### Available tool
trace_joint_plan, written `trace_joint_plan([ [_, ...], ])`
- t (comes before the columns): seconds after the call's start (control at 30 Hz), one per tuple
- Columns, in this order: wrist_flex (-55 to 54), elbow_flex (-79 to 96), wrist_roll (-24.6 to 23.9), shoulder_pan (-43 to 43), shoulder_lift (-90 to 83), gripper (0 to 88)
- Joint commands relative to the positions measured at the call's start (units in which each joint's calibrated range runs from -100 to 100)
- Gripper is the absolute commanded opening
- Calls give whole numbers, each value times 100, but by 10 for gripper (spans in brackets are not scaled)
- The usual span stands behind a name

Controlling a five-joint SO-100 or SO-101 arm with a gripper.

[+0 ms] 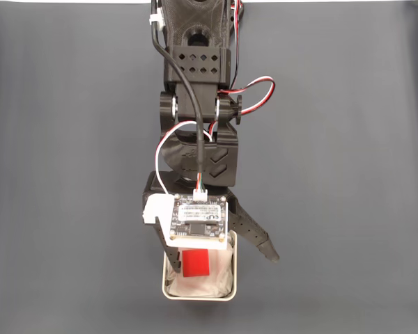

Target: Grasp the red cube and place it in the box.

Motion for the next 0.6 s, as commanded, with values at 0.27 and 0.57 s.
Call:
trace_joint_plan([
  [0.27,-134,-131,20,86,-273,496],
  [0.57,349,60,-78,-92,-1322,0],
])
